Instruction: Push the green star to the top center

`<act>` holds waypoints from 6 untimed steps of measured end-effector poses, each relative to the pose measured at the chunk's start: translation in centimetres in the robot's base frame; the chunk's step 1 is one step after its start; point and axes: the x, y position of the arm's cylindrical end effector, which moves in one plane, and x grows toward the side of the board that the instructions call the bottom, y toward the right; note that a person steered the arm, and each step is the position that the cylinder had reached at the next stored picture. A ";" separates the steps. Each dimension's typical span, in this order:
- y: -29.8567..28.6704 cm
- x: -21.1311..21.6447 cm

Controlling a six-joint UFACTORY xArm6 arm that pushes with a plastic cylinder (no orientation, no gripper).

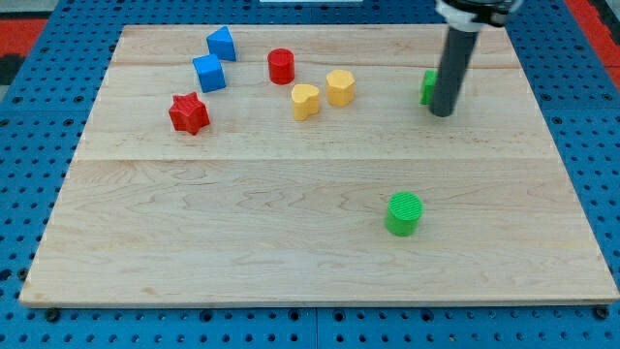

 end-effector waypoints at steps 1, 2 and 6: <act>1.4 -3.7; -2.0 -7.8; -7.9 -12.9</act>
